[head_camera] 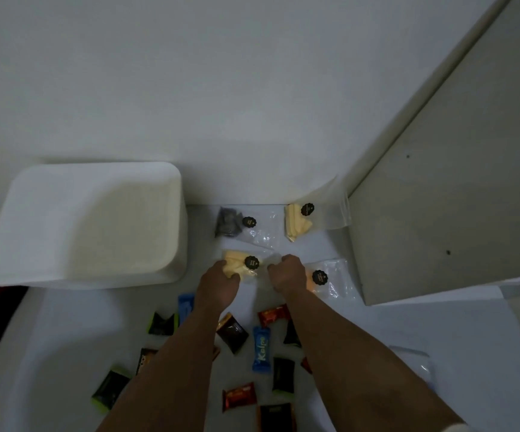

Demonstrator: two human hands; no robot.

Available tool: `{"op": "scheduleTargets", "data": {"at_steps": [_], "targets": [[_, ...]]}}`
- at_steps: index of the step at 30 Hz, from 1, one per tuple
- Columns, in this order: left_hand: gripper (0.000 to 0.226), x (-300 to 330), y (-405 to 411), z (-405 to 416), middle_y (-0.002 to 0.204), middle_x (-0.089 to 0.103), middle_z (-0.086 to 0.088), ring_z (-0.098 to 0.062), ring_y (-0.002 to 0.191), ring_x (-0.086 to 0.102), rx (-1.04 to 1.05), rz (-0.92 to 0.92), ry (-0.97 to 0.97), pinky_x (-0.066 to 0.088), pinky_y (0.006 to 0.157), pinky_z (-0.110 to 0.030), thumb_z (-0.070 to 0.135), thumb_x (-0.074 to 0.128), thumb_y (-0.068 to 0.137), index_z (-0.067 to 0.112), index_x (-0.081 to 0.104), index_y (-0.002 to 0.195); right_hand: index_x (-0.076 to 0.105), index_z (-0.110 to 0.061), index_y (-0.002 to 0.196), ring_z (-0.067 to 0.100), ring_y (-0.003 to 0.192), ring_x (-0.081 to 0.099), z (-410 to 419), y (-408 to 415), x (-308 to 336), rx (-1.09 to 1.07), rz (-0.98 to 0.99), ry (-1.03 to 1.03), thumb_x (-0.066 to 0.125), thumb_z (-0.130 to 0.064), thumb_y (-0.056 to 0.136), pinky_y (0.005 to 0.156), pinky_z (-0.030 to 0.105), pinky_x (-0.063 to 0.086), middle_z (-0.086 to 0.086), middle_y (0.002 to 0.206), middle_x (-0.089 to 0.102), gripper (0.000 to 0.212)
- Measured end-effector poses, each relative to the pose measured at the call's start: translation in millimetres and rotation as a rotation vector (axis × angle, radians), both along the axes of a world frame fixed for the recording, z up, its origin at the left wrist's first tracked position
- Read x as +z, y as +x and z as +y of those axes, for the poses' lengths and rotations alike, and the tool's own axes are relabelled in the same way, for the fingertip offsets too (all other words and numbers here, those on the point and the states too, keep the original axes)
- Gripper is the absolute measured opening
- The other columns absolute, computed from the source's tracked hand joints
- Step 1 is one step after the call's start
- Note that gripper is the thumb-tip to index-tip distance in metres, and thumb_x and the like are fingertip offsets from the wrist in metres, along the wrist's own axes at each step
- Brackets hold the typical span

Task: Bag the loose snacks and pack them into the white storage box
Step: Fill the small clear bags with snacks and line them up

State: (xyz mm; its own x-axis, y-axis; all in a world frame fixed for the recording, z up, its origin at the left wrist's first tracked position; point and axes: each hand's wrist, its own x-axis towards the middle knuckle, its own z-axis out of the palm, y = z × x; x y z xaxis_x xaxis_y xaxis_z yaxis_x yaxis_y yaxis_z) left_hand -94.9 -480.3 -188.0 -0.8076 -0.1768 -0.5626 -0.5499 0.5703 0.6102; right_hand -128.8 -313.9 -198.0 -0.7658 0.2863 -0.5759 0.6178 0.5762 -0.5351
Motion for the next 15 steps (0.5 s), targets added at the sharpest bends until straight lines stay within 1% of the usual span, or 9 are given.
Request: {"op": "scheduleTargets", "data": {"at_steps": [2, 4, 5, 7, 9, 10, 12, 13, 15], "targets": [[0.055, -3, -1, -5, 0.147, 0.052, -0.011, -0.031, 0.131, 0.051, -0.014, -0.010, 0.011, 0.040, 0.107, -0.035, 0.027, 0.056, 0.097, 0.014, 0.044, 0.149, 0.065, -0.003, 0.092, 0.022, 0.078, 0.063, -1, 0, 3, -0.054, 0.021, -0.003, 0.066, -0.017, 0.086, 0.067, 0.028, 0.045, 0.009, 0.083, 0.062, 0.015], [0.052, -5, -2, -10, 0.143, 0.055, -0.012, -0.031, 0.127, 0.054, -0.006, -0.013, 0.037, 0.043, 0.104, -0.035, 0.025, 0.056, 0.097, 0.013, 0.047, 0.147, 0.071, 0.000, 0.082, 0.022, 0.069, 0.063, -1, 2, 5, -0.090, 0.004, -0.019, 0.072, -0.013, 0.081, 0.065, 0.031, 0.052, 0.011, 0.074, 0.065, 0.013], [0.050, -6, -4, -12, 0.140, 0.057, -0.012, -0.031, 0.124, 0.055, -0.005, -0.013, 0.045, 0.043, 0.102, -0.034, 0.023, 0.056, 0.097, 0.013, 0.049, 0.145, 0.074, 0.001, 0.083, 0.024, 0.071, 0.067, -1, 3, 6, -0.112, -0.009, -0.035, 0.075, -0.013, 0.079, 0.068, 0.032, 0.056, 0.013, 0.077, 0.070, 0.014], [0.040, -4, -8, -13, 0.133, 0.062, -0.012, -0.030, 0.117, 0.058, -0.020, -0.004, 0.048, 0.046, 0.098, -0.033, 0.020, 0.055, 0.097, 0.011, 0.056, 0.136, 0.078, -0.006, 0.086, 0.024, 0.082, 0.071, -2, 4, 10, -0.149, 0.024, -0.082, 0.079, -0.015, 0.078, 0.072, 0.030, 0.057, 0.010, 0.086, 0.075, 0.012], [0.037, -3, -10, -15, 0.130, 0.063, -0.011, -0.030, 0.114, 0.060, -0.032, -0.009, 0.067, 0.047, 0.094, -0.032, 0.020, 0.056, 0.096, 0.010, 0.058, 0.132, 0.079, -0.017, 0.081, 0.019, 0.083, 0.070, -6, 5, 15, -0.162, 0.085, -0.148, 0.082, -0.019, 0.078, 0.072, 0.025, 0.054, 0.002, 0.085, 0.076, 0.004], [0.037, -1, -11, -15, 0.130, 0.063, -0.011, -0.030, 0.115, 0.060, -0.040, -0.017, 0.079, 0.046, 0.092, -0.030, 0.019, 0.056, 0.096, 0.010, 0.058, 0.132, 0.077, -0.020, 0.076, 0.016, 0.080, 0.069, -8, 7, 19, -0.165, 0.107, -0.179, 0.083, -0.019, 0.079, 0.070, 0.023, 0.052, -0.001, 0.081, 0.075, 0.006], [0.039, 3, -10, -17, 0.131, 0.062, -0.011, -0.030, 0.116, 0.059, -0.066, -0.018, 0.089, 0.045, 0.091, -0.028, 0.020, 0.057, 0.096, 0.011, 0.058, 0.134, 0.076, -0.016, 0.076, 0.016, 0.078, 0.068, -13, 11, 29, -0.204, 0.120, -0.270, 0.080, -0.016, 0.083, 0.066, 0.022, 0.050, 0.001, 0.081, 0.073, 0.007], [0.041, 5, -9, -18, 0.133, 0.062, -0.010, -0.029, 0.117, 0.059, -0.072, -0.021, 0.104, 0.046, 0.094, -0.029, 0.021, 0.058, 0.096, 0.012, 0.057, 0.136, 0.076, -0.012, 0.081, 0.019, 0.079, 0.068, -15, 12, 33, -0.255, 0.096, -0.351, 0.076, -0.014, 0.086, 0.065, 0.023, 0.051, 0.005, 0.085, 0.073, 0.005], [0.043, 10, -8, -21, 0.134, 0.062, -0.009, -0.028, 0.116, 0.060, -0.080, -0.033, 0.140, 0.049, 0.096, -0.032, 0.023, 0.059, 0.095, 0.015, 0.057, 0.137, 0.076, -0.004, 0.093, 0.024, 0.080, 0.069, -19, 16, 42, -0.357, 0.016, -0.492, 0.068, -0.012, 0.090, 0.066, 0.027, 0.053, 0.011, 0.093, 0.073, 0.012]]}}
